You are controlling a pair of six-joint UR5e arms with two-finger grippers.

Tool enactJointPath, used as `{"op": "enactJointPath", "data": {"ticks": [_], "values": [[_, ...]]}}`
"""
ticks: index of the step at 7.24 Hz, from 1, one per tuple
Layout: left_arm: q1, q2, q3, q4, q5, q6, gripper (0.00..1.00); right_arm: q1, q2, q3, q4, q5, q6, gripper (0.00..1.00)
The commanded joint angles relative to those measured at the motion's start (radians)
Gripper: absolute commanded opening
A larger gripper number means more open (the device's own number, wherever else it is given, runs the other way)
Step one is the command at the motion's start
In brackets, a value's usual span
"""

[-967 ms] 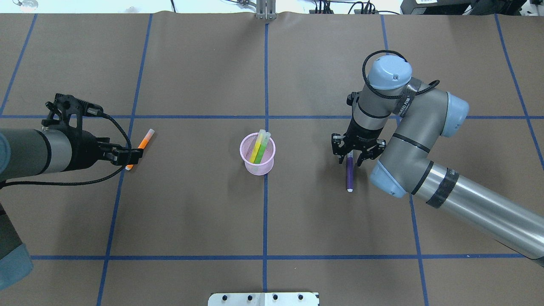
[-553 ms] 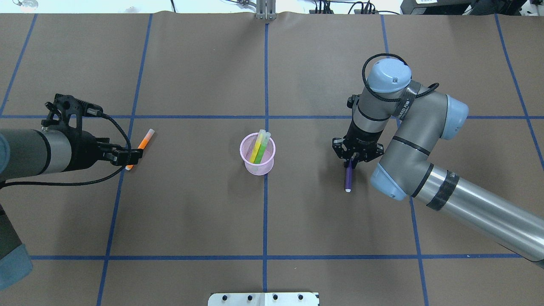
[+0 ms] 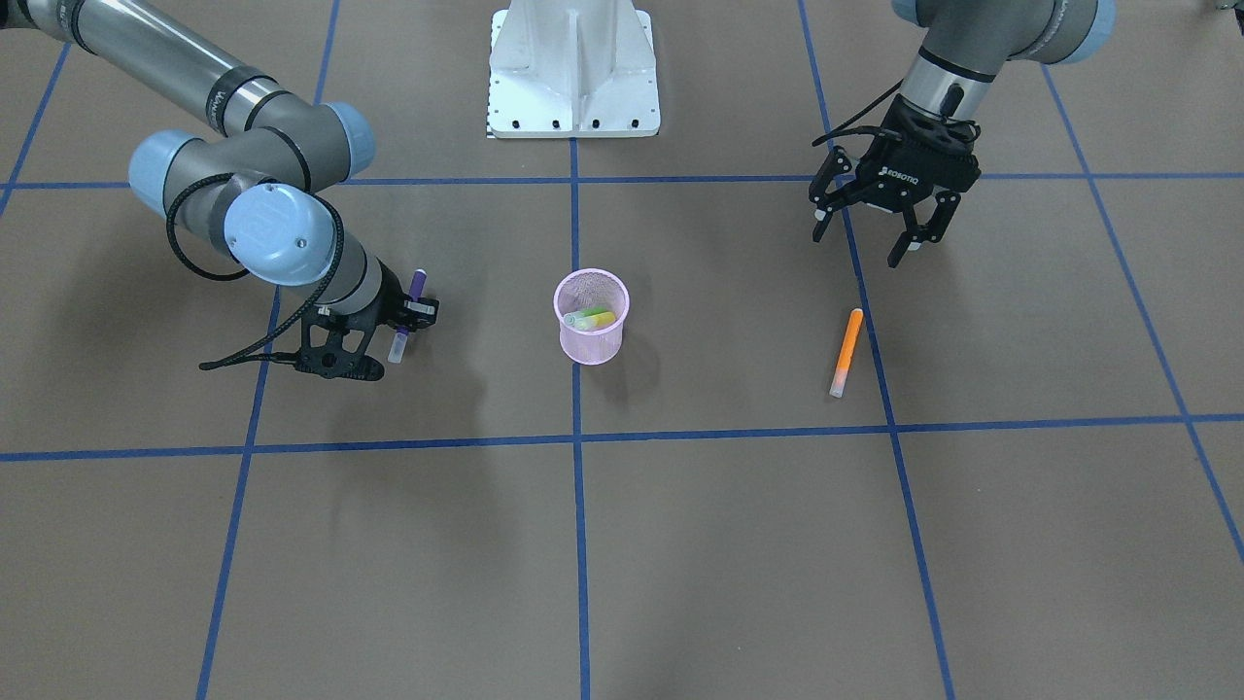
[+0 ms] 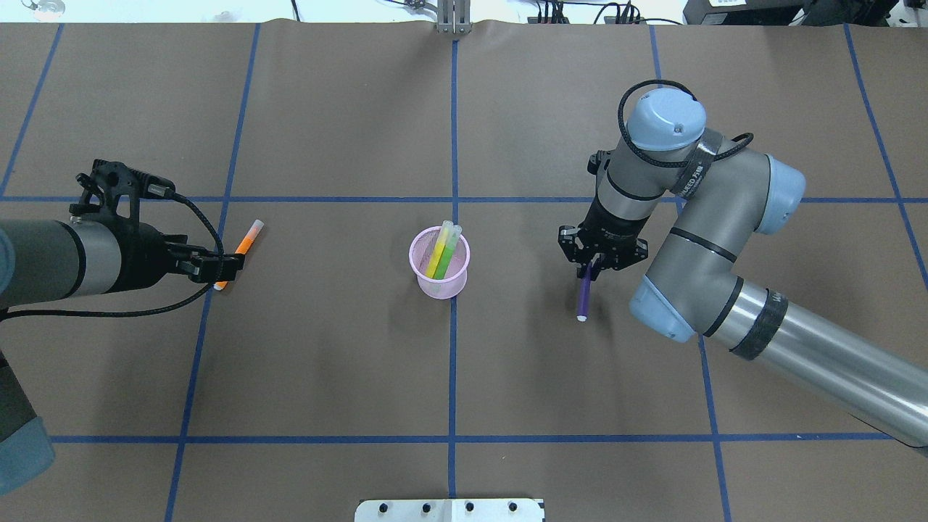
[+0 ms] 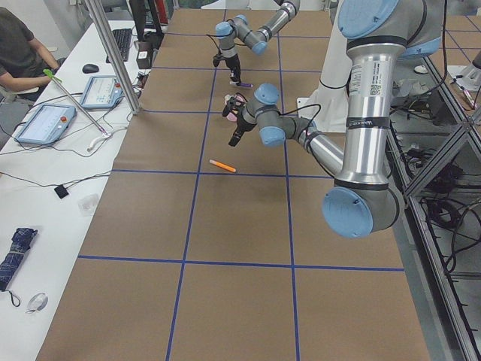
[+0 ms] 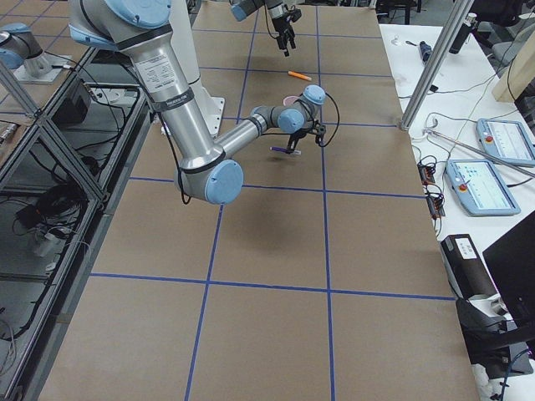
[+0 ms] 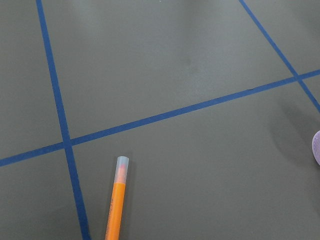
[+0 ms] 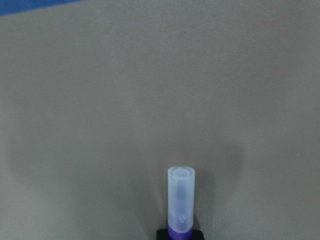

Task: Collect pens into pen holder
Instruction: 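Lift the purple marker with the right gripper and carry it over the pink cup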

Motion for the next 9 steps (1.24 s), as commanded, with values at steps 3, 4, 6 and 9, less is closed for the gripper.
{"op": "enactJointPath", "data": {"ticks": [3,4,6,9], "values": [[0.0,-0.011,-0.006,-0.005,0.0,0.003,0.99,-0.129,0.091,0.221,0.036,-0.594,0.297,0.0],[0.0,-0.011,-0.006,-0.005,0.0,0.003,0.99,-0.19,0.109,0.244,0.036,-0.762,0.404,0.0],[0.003,-0.012,0.004,-0.007,0.0,0.003,0.99,-0.33,0.118,0.248,0.042,-1.046,0.453,0.0],[0.001,-0.012,0.005,-0.007,0.0,0.003,0.99,-0.393,0.119,0.247,0.039,-1.105,0.463,0.0]]}}
